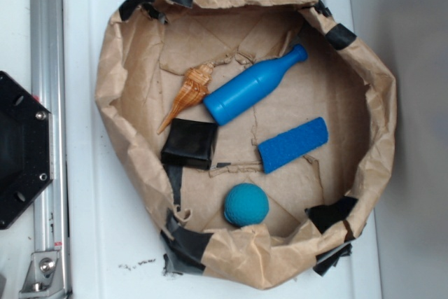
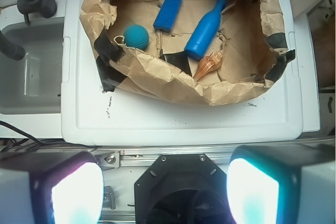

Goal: Grab the blue sponge.

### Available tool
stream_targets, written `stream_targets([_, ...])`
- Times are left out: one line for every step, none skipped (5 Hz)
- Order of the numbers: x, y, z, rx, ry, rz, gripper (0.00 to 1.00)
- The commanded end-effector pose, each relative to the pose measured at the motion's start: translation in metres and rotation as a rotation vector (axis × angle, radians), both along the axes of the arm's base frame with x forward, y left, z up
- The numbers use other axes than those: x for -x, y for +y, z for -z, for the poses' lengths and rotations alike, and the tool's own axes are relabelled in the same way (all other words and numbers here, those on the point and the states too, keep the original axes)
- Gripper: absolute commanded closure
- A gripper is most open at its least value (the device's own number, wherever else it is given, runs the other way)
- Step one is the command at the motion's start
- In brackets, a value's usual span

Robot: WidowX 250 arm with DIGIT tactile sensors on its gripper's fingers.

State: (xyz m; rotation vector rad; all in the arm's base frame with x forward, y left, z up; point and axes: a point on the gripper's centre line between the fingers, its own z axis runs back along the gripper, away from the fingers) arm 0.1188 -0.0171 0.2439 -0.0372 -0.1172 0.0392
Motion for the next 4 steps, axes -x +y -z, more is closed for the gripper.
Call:
stream_targets([0.000, 0.000, 0.000, 0.000, 0.000, 0.000, 0.00])
stream_targets([-0.042, 0.008, 0.023, 0.054, 0.054, -0.206, 0.00])
stream_targets([-0.081, 0.024, 0.051, 0.131, -0.034, -0.254, 0.00])
stream_targets([-0.110, 0.042, 0.079, 0.129, -0.081, -0.308, 0.00])
